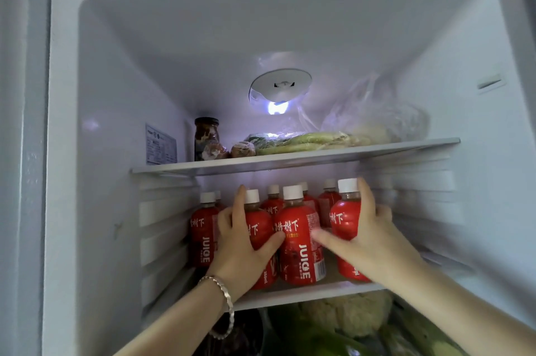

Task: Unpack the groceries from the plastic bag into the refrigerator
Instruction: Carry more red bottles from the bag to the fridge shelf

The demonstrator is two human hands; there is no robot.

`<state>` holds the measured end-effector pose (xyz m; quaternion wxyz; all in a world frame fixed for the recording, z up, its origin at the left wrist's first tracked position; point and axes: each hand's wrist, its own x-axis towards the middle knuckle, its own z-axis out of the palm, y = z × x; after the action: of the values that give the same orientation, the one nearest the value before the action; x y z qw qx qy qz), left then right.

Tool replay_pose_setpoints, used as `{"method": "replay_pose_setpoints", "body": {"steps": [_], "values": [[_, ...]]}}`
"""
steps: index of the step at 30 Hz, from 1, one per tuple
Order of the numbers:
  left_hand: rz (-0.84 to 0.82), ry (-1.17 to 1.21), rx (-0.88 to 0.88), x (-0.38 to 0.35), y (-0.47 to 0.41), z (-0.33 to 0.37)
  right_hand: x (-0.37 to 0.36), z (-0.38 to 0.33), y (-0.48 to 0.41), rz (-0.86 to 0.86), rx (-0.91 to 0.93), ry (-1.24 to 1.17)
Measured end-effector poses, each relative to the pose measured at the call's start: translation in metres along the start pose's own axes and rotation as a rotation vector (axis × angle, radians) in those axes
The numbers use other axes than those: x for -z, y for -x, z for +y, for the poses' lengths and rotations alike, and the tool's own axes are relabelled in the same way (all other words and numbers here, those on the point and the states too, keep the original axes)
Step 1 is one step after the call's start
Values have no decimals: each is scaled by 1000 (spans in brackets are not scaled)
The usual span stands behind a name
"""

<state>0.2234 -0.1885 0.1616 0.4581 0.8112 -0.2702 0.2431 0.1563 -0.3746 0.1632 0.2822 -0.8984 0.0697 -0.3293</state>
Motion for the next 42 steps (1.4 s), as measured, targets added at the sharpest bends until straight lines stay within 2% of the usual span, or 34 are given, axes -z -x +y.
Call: {"method": "replay_pose_setpoints", "body": {"steps": [3,9,11,13,15,20,23,25,28,29,34,38,42], "values": [[-46,34,46,-11,-6,4,-16,8,-12,-52,-25,-102],[-200,-131,56,-37,-34,-5,-28,31,-54,-80,-99,-49],[-243,-412,34,-45,-45,-6,-30,38,-67,-73,-157,31],[-194,-778,-52,-51,-54,-8,-35,42,-77,-54,-200,77],[-142,-975,-112,-54,-64,-13,-41,42,-87,-43,-219,85],[-105,-948,-34,-51,-73,-33,-62,27,-104,-74,-273,207],[-106,-853,42,-50,-69,-36,-60,32,-102,-79,-229,203],[-53,-773,83,-48,-67,-36,-47,47,-107,-123,-249,22],[-28,-817,111,-47,-65,-34,-31,62,-112,-305,-343,-445],[-33,-840,126,-48,-65,-34,-32,64,-114,-342,-342,-499],[-67,-870,283,-51,-66,-31,-40,68,-120,-362,-264,-530],[-79,-856,305,-51,-68,-31,-42,72,-123,-333,-224,-495],[-84,-848,323,-54,-68,-30,-46,66,-115,-211,-233,-301]]}}
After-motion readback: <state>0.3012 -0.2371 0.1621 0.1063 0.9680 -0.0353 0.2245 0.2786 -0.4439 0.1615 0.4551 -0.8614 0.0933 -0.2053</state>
